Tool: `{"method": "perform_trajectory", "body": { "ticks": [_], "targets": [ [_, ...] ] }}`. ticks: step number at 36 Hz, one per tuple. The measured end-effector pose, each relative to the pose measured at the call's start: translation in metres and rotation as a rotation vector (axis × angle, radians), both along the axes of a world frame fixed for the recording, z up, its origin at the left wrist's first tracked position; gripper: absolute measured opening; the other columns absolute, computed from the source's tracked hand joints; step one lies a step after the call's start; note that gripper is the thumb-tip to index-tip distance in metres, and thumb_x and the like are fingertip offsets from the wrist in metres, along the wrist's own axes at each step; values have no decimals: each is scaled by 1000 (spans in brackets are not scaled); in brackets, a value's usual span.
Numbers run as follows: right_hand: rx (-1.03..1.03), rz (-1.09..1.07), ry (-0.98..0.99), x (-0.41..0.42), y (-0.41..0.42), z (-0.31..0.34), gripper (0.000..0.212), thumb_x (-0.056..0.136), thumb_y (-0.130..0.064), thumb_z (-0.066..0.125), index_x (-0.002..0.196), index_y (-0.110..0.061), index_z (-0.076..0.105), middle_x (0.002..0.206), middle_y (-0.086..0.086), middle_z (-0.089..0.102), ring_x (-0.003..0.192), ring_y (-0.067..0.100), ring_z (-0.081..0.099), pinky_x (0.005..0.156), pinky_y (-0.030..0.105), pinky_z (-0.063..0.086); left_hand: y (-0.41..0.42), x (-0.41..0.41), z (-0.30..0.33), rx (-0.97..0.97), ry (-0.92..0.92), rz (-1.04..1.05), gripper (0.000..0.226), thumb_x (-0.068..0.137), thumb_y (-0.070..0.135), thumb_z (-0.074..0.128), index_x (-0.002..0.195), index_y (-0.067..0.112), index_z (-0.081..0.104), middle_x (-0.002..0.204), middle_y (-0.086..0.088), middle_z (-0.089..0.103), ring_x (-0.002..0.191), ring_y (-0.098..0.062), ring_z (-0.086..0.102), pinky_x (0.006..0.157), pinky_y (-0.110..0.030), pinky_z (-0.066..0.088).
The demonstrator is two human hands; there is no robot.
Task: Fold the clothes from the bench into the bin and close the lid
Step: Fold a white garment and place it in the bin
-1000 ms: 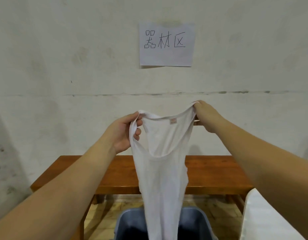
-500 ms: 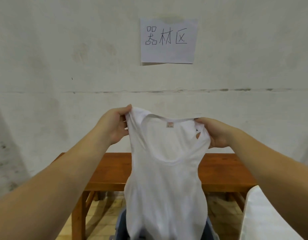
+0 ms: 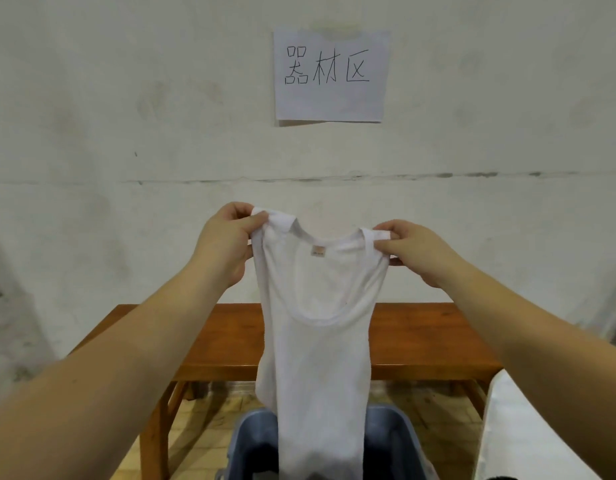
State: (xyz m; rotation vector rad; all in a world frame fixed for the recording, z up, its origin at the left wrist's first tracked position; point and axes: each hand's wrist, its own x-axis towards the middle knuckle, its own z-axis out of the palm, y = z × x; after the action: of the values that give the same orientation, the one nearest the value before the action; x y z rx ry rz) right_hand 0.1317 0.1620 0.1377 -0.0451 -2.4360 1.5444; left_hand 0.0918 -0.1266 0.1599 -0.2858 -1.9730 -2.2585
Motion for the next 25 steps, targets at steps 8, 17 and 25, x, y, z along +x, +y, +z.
{"method": "perform_trajectory", "body": {
  "ticks": [8,17,25],
  "targets": [
    [331,-245,164,2,-9,7,7,95,-18,51,91,-22,56,90,3,66,87,25,67,57,29,41,-7,-2,-2,-230,179,147,8,92,32,60,92,26,54,112,-2,67,101,-20,61,92,-44,50],
    [302,-135,159,4,-14,15,9,92,-16,52,99,-21,52,84,2,56,65,18,46,54,26,36,-7,-1,4,-279,241,106,18,93,26,62,104,36,53,106,4,69,103,-18,63,91,-39,52],
    [559,-74,130,7,-13,25,20,97,-20,50,105,-26,67,109,-6,59,94,14,58,66,17,38,-15,1,6,-184,165,19,10,93,14,66,94,22,73,94,3,75,92,-13,68,89,-37,57]
  ]
}}
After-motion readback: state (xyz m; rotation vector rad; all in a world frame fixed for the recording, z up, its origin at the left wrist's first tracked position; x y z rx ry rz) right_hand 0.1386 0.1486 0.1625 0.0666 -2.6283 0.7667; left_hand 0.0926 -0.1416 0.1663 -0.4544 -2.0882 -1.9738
